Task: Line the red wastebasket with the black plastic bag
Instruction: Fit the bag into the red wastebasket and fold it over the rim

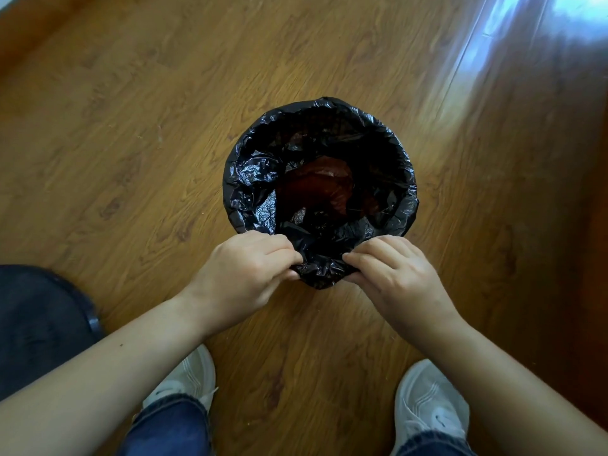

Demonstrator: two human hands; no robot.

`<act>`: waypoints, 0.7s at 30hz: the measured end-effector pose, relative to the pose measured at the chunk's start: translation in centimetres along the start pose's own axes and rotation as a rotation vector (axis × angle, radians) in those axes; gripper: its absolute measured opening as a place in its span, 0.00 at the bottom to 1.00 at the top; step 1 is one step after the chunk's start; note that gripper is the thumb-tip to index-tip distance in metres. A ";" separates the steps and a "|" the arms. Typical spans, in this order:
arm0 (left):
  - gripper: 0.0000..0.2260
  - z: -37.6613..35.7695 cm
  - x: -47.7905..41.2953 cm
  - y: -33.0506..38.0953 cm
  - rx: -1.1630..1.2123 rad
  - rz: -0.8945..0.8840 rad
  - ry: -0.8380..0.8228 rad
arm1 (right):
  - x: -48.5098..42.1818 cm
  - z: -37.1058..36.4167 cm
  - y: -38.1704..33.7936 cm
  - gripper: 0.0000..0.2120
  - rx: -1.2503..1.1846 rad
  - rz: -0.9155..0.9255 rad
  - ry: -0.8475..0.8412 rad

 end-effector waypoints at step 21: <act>0.15 0.5 -3.1 3.3 0.081 0.050 0.060 | -0.1 1.2 2.9 0.10 0.125 -0.040 -0.016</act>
Point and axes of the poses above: each hand's wrist, its own x-axis away from the middle knuckle, its own z-axis out of the back of the hand, y = z × x, the point moved 4 cm from there along -x, towards the middle knuckle, and after that the axes turned 14 degrees about z, right-handed, at the moved point
